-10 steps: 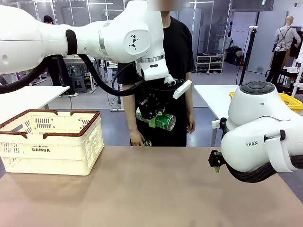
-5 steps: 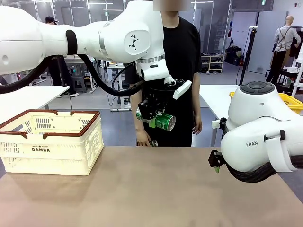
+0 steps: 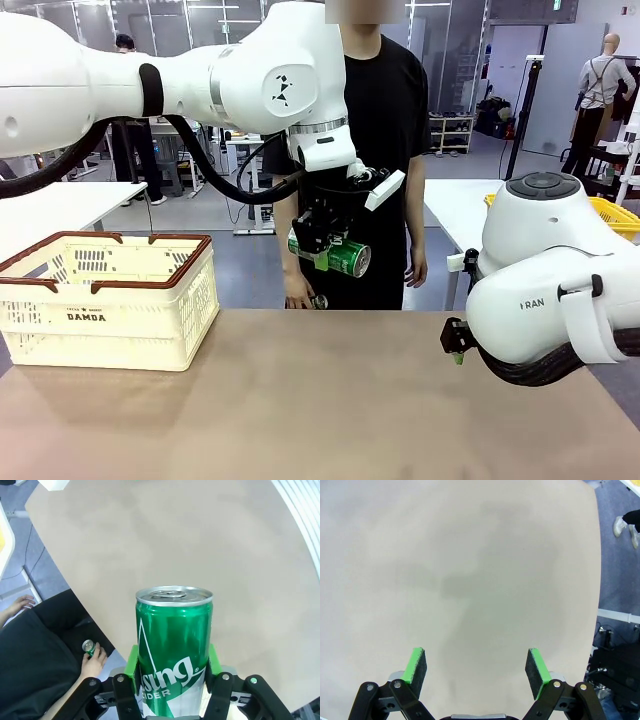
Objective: Place the drinks into the Shopping basket.
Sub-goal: Pick up one drink and place it into the Shopping basket.
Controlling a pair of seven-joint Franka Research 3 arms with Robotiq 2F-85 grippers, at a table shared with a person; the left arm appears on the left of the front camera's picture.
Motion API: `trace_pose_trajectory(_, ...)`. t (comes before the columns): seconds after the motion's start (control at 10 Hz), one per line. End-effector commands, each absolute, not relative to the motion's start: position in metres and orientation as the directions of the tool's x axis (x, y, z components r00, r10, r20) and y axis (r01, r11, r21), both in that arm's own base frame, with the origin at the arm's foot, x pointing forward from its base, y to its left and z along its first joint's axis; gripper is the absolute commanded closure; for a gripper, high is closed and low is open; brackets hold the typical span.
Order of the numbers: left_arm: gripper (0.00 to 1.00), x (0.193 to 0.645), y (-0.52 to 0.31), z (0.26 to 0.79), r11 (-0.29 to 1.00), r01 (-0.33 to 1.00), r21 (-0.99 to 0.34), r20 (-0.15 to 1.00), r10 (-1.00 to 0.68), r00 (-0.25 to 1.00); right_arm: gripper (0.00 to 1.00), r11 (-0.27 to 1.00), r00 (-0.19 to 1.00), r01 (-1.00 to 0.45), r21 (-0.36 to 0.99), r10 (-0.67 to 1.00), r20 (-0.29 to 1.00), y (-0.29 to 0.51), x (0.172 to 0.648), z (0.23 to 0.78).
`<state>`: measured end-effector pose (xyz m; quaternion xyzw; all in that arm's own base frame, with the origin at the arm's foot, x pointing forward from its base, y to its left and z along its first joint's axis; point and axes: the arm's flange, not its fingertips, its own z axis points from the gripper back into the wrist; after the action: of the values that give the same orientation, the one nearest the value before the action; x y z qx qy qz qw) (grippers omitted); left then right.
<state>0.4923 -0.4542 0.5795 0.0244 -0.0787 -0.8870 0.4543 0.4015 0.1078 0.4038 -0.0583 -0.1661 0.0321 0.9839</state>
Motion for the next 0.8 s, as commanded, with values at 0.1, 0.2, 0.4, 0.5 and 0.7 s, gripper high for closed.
trace_pose_trajectory(0.1, 0.42, 0.481, -0.397, 0.588, -0.495, 0.848, 0.19, 0.047, -0.858, -0.511, 0.0, 0.992, 0.944, -0.038, -0.12, 0.075, 0.32, 0.107, 0.403, 0.402)
trace_pose_trajectory(0.2, 0.42, 0.478, -0.357, 0.586, -0.447, 0.875, 0.184, 0.057, -0.884, -0.463, 0.0, 0.992, 0.944, -0.038, -0.12, 0.075, 0.32, 0.107, 0.403, 0.402)
trace_pose_trajectory(0.4, 0.42, 0.48, -0.285, 0.563, -0.331, 0.929, 0.164, 0.147, -0.923, -0.355, 0.0, 0.992, 0.944, -0.038, -0.12, 0.075, 0.32, 0.107, 0.403, 0.402)
trace_pose_trajectory(0.5, 0.42, 0.48, -0.251, 0.552, -0.272, 0.948, 0.166, 0.172, -0.939, -0.299, 0.0, 0.992, 0.944, -0.038, -0.12, 0.075, 0.32, 0.107, 0.403, 0.402)
trace_pose_trajectory(0.7, 0.42, 0.484, -0.186, 0.542, -0.196, 0.952, 0.235, 0.228, -0.941, -0.25, 0.0, 0.992, 0.944, -0.038, -0.12, 0.075, 0.32, 0.107, 0.403, 0.402)
